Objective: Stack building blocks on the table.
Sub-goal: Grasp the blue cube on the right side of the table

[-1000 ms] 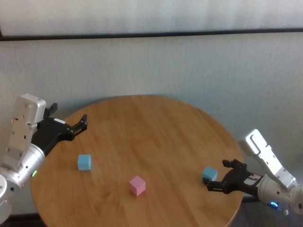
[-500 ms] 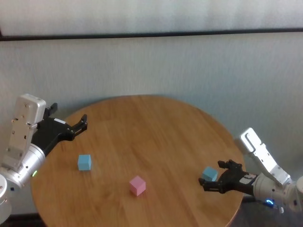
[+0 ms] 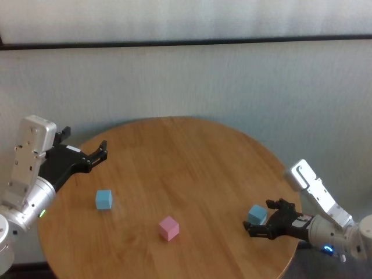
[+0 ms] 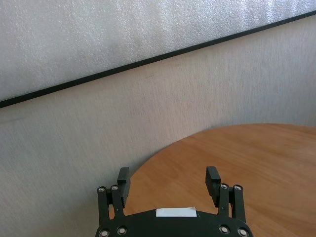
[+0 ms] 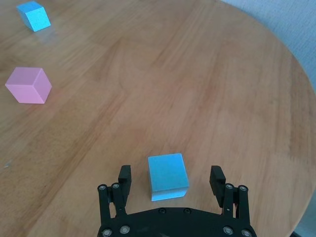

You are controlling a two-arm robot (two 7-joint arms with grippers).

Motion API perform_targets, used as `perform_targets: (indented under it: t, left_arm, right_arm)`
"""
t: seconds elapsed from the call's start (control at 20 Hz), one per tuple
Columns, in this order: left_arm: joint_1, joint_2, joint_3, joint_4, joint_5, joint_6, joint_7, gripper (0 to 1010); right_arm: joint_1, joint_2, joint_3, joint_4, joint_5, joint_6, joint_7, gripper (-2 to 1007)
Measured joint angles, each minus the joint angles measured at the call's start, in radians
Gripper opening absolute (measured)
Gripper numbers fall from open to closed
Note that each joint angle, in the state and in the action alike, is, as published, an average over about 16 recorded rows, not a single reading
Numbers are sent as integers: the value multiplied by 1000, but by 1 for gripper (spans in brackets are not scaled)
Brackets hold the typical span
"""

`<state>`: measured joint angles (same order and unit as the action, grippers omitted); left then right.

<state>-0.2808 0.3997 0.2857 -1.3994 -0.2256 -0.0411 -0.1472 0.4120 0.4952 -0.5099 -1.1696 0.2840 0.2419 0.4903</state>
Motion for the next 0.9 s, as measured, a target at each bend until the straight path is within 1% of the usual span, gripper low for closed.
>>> perform_targets:
  t: [0.3,0.5,0.7,0.9]
  left_arm:
    - [0,0,0,0,0,0,0,999]
    - [0,0,0,0,0,0,0,999]
    - [0,0,0,0,0,0,0,999]
    - [0,0,0,0,0,0,0,999]
  right_arm:
    - [5,-5,-1,12,-7,-4,3,998]
    - [4,-5,-1,10,-7,-3,2,967]
    - [3,-3,-1,6,-5,-2,2,907]
    - [1,-2,0,3,-3,-2,1,819]
